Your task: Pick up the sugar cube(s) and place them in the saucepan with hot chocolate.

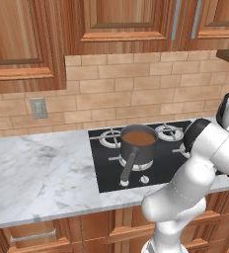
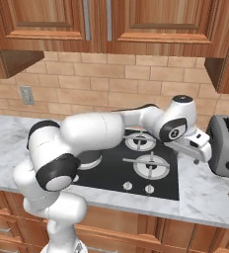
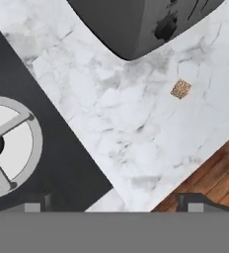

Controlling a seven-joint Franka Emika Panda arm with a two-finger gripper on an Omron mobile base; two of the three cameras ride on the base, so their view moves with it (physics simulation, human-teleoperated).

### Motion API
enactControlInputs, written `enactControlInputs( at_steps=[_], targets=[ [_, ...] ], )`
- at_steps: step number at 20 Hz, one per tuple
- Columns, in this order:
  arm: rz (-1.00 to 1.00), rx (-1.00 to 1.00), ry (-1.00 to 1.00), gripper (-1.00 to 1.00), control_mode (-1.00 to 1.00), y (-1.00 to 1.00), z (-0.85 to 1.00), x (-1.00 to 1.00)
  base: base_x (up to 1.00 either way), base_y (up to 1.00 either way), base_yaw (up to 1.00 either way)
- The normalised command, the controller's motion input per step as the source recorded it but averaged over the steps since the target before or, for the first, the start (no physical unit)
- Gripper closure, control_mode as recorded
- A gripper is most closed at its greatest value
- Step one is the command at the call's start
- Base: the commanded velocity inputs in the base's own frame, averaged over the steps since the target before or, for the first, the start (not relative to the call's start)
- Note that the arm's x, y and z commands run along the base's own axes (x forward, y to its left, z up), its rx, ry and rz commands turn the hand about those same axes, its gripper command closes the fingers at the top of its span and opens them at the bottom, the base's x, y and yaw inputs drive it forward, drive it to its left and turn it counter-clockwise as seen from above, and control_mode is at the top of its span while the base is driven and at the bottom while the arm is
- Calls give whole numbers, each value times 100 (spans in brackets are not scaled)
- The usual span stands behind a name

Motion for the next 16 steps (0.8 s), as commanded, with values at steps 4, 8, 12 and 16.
enactControlInputs(
  at_steps=[4, 8, 12, 16],
  targets=[
    [-11, 10, -27, -100, -100, -27, -6, -25, 0, 0, 0],
    [-3, 0, -17, -100, -100, -41, -35, -16, 0, 0, 0],
    [-2, -4, 6, -100, -100, -37, -20, 7, 0, 0, 0],
    [0, -6, 5, -100, -100, -58, -12, 2, 0, 0, 0]
  ],
)
